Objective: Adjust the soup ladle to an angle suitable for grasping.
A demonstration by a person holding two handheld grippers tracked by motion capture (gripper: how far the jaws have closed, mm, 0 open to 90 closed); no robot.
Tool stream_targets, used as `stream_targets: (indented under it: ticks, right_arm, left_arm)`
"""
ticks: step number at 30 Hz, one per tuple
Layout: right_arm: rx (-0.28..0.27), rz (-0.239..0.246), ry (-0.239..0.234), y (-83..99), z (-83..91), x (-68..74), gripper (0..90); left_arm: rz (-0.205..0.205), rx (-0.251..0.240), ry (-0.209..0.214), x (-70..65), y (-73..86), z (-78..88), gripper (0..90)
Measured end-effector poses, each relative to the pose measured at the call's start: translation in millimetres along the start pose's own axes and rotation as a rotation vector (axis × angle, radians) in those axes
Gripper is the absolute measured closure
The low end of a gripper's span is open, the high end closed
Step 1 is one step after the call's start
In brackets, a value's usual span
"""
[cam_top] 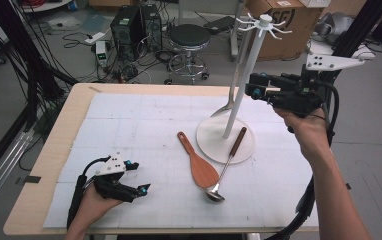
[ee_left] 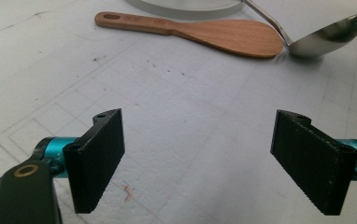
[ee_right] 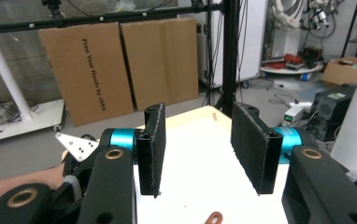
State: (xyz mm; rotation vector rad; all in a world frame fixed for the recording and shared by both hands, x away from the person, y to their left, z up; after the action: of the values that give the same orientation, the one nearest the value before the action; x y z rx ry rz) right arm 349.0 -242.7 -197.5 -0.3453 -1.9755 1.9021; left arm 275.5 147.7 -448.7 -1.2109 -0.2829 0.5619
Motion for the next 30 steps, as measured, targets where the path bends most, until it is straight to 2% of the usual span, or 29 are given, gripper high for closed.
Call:
stream_targets:
  ticks: [8,10,19,30]
  right_arm:
    - [0.026,-0.029,-0.004,26.7,-1.3,0.1,54.6]
    - [0.03,-0.035,-0.004,33.1,-1.1,0.1,54.7]
    - [0.072,-0.058,0.004,61.6,0.3,0.9,56.0]
    - [0.122,-0.084,-0.006,93.0,4.5,9.9,68.9]
  left_arm:
    - [0.011,-0.006,-0.007,-1.2,0.1,1.2,18.1]
    - [-0.001,0.0,-0.008,-1.0,-0.1,2.2,18.1]
    - [0.002,-0.001,-0.007,-2.3,-0.5,2.8,18.1]
    - [0.002,-0.006,-0.003,-5.2,-2.0,1.3,18.1]
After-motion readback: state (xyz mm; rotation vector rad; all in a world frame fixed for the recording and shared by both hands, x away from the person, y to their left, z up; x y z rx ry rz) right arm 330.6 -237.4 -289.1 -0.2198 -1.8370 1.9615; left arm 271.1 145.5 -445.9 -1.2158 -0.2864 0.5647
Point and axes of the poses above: each handheld gripper's, and its own axes: z roughly backward along the jaws, y roughly out of its underside, x roughly to its left, the point moved 4 cm from there along -z, roughly forward along the jaws, and after that the axes turned 11 degrees about -x, right-handed, at the moved point
